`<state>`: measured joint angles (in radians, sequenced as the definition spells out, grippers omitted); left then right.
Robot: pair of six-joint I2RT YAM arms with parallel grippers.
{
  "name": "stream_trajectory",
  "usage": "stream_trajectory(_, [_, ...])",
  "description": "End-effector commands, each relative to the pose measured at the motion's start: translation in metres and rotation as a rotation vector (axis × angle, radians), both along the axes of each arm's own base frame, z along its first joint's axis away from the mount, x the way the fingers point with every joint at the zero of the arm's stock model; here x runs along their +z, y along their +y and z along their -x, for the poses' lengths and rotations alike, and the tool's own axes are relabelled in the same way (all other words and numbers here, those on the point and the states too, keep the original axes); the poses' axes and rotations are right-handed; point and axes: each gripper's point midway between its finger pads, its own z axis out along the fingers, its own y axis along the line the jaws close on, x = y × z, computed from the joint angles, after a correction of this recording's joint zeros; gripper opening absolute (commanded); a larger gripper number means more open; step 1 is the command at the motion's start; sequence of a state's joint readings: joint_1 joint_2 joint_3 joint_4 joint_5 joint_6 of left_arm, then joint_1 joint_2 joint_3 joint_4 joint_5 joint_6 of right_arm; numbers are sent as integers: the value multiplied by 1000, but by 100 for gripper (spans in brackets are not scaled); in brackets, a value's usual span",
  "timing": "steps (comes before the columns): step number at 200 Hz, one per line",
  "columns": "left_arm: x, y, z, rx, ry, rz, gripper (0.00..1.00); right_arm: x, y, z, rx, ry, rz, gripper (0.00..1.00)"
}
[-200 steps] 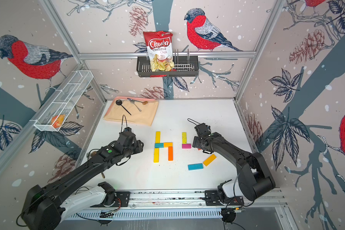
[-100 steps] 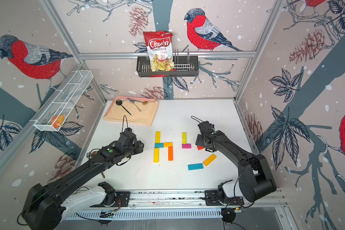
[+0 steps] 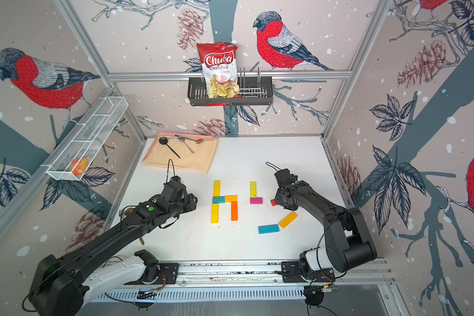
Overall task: Assemble the letter h with building blocks
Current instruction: Adjust the building block at the center of the board.
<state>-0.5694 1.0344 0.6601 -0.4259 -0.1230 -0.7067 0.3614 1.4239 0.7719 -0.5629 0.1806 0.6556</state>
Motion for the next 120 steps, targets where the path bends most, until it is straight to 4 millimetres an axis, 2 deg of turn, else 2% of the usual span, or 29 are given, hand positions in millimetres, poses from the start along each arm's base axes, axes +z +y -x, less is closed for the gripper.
stream_trajectory(1, [2, -3, -4, -1, -14, 16, 54, -7, -6, 13, -24, 37, 23, 42])
stream_trajectory(17, [2, -4, -4, -4, -10, 14, 54, -12, 0, 15, -9, 43, 10, 42])
stream_trajectory(37, [4, -2, -4, 0, -20, 8, 54, -17, 17, 16, 44, 55, -11, 42])
stream_trajectory(68, [9, -1, -6, 2, -27, 7, 54, -19, 33, 9, 95, 61, 14, 42])
stream_trajectory(97, [12, 0, -6, 3, -32, 6, 54, -3, 37, 4, 108, 32, 22, 42])
stream_trajectory(120, [15, 0, -6, 1, -36, 6, 54, 15, 31, -6, 95, -19, 6, 48])
